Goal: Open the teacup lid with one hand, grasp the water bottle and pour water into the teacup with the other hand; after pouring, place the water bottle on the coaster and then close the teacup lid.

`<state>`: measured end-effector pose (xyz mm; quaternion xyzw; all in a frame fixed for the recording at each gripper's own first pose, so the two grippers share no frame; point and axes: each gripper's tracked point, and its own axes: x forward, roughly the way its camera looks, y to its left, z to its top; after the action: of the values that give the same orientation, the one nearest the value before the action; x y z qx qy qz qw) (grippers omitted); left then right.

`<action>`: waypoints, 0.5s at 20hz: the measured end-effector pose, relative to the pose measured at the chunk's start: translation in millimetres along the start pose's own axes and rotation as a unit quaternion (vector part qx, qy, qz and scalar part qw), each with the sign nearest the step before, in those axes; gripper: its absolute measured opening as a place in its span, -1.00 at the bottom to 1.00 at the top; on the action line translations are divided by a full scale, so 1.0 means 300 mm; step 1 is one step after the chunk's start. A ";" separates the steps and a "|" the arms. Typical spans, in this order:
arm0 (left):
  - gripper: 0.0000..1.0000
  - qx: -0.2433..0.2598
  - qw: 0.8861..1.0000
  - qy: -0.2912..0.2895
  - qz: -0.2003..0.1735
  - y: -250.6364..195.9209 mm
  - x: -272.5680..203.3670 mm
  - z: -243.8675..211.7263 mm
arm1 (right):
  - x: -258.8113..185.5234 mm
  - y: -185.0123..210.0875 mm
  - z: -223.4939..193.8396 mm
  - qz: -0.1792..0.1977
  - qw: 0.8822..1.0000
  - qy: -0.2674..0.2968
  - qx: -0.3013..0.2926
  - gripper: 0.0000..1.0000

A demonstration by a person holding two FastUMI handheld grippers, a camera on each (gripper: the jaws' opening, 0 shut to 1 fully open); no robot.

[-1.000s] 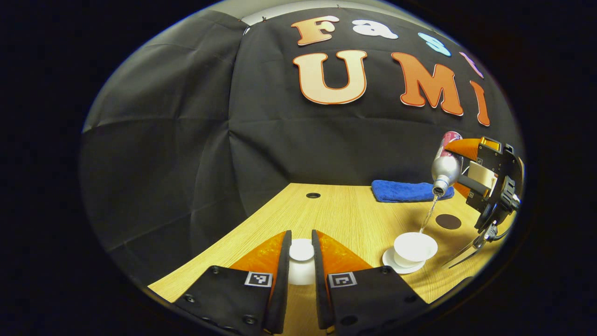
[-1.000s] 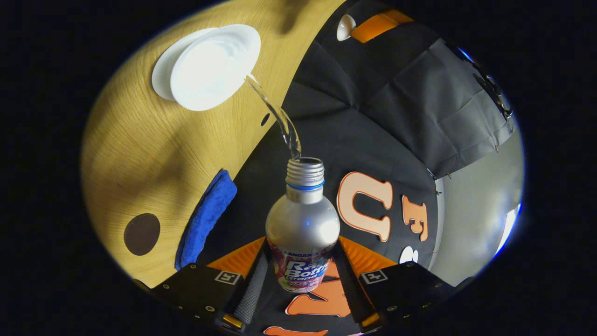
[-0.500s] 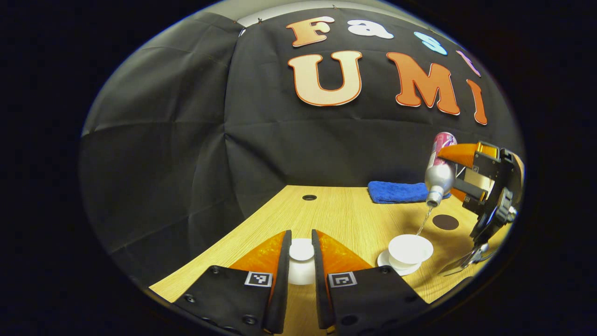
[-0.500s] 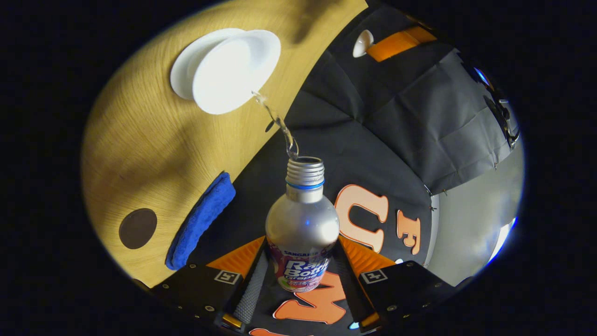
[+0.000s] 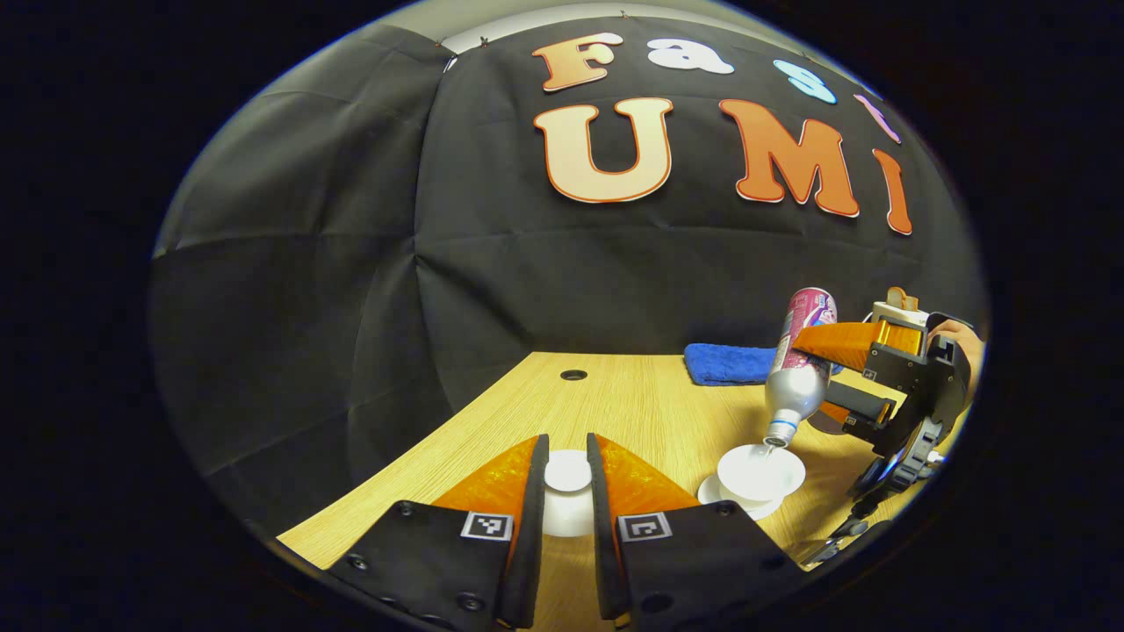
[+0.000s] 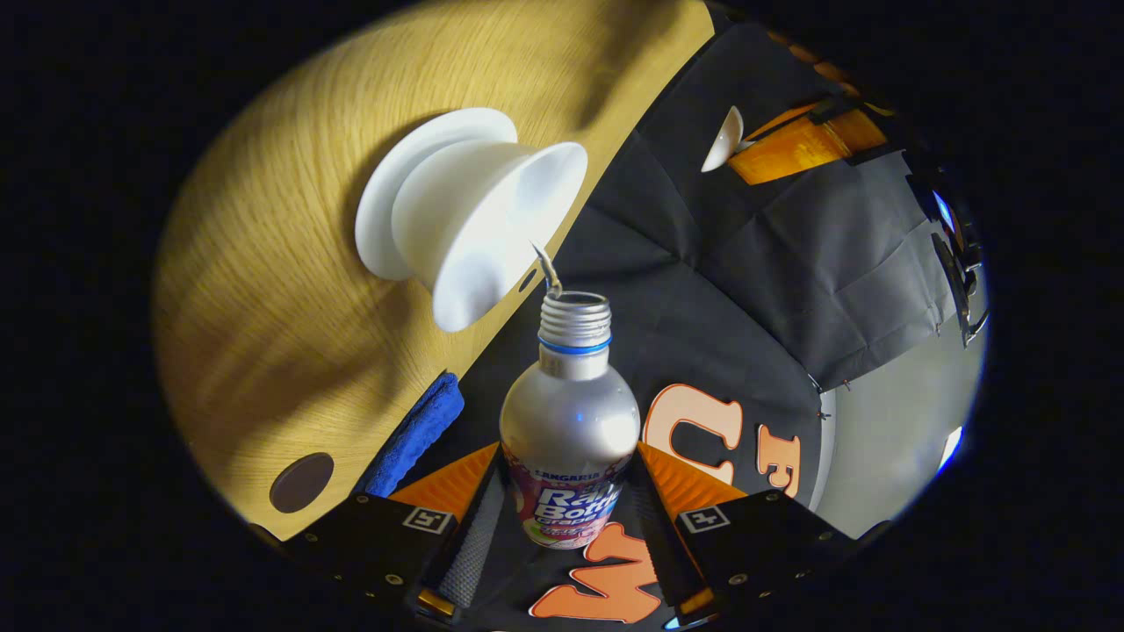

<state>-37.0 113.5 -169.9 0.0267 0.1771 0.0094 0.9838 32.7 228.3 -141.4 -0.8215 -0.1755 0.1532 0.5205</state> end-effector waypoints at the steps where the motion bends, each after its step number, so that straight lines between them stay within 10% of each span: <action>1: -0.41 0.001 1.000 -0.001 -0.002 -0.004 0.000 0.009 | -0.003 -0.004 0.006 0.000 1.000 -0.002 0.002 0.57; 10: -0.41 0.001 1.000 -0.018 -0.016 -0.054 0.004 0.052 | -0.028 0.093 -0.040 0.075 0.980 0.017 0.182 0.58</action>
<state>-30.3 96.6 -156.6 0.0248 0.1598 -0.0068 0.9868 34.0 203.9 -161.4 -0.7263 -0.0733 0.2075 0.6512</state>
